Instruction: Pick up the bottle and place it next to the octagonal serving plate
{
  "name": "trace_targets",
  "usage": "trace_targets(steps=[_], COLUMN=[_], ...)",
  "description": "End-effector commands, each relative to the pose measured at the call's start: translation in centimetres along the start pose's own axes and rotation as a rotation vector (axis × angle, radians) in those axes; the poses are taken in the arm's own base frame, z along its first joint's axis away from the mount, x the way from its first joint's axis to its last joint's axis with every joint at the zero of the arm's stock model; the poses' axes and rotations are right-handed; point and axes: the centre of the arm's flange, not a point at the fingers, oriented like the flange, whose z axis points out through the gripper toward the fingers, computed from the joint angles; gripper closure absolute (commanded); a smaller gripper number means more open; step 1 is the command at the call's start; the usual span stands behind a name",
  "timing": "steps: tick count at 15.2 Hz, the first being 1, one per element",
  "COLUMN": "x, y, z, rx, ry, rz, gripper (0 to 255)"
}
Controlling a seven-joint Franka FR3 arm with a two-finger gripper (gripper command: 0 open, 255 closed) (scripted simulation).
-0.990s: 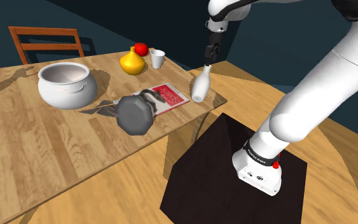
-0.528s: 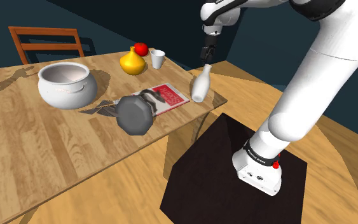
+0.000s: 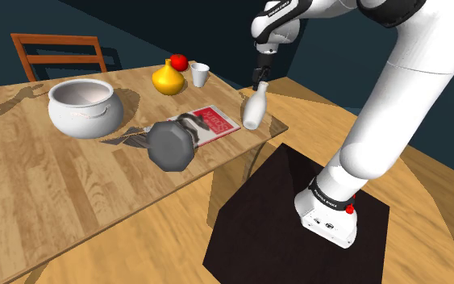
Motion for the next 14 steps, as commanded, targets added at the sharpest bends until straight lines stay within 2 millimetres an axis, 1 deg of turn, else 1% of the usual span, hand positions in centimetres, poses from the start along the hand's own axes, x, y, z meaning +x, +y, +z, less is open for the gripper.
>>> trace_targets(steps=[1, 6, 7, 14], x=[-0.03, -0.03, -0.03, -0.02], y=[0.06, 0.06, 0.06, 0.05], z=[0.17, 0.16, 0.16, 0.19], rx=[0.0, 0.0, 0.0, 0.0], ry=[0.001, 0.001, 0.001, 0.001], rz=[0.0, 0.0, 0.0, 0.0], gripper=[0, 0, 255, 255])
